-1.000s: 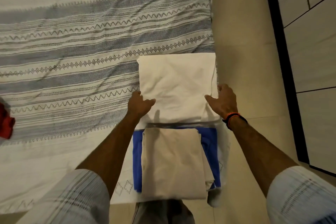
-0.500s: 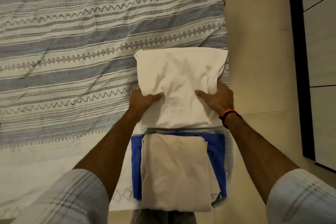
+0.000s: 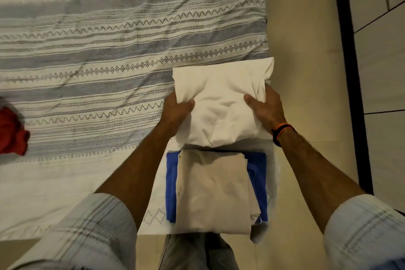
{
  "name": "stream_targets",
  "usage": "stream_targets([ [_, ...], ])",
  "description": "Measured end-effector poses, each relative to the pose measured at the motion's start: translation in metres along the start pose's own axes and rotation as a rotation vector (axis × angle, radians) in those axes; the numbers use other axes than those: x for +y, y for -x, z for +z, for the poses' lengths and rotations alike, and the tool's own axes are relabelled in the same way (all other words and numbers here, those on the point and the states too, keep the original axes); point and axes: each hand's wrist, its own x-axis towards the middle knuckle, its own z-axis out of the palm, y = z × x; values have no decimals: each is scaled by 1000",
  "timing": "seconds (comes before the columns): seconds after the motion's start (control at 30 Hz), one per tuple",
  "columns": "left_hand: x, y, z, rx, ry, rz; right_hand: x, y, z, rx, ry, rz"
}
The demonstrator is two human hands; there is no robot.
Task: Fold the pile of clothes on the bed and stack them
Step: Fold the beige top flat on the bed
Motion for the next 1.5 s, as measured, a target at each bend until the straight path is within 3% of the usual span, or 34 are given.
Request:
stream_targets([
  [0.2,-4,72,-26,23,24,31,-9,72,-14,-1,-100,-76],
  [0.47,-57,160,-48,-29,67,63,35,159,-15,-49,-137,-51],
  [0.77,-104,199,-52,-44,162,-5,73,211,-13,-45,-184,-5],
  [0.83,-120,198,-54,-44,88,-47,86,214,-9,-28,-90,52],
  [0.93,-141,194,-53,-34,-324,-204,102,220,-3,-47,447,215],
  [1.0,-150,195,-48,-2,-559,-178,104,228,2,-48,711,169],
  [1.17,-154,196,-26,-161,-724,150,104,236,27,-216,706,-136],
  [1.33,-162,190,-5,-335,-900,190,109,233,49,-351,858,-135],
  [1.5,-172,183,1,-361,-964,165,123,228,57,-340,934,-157],
])
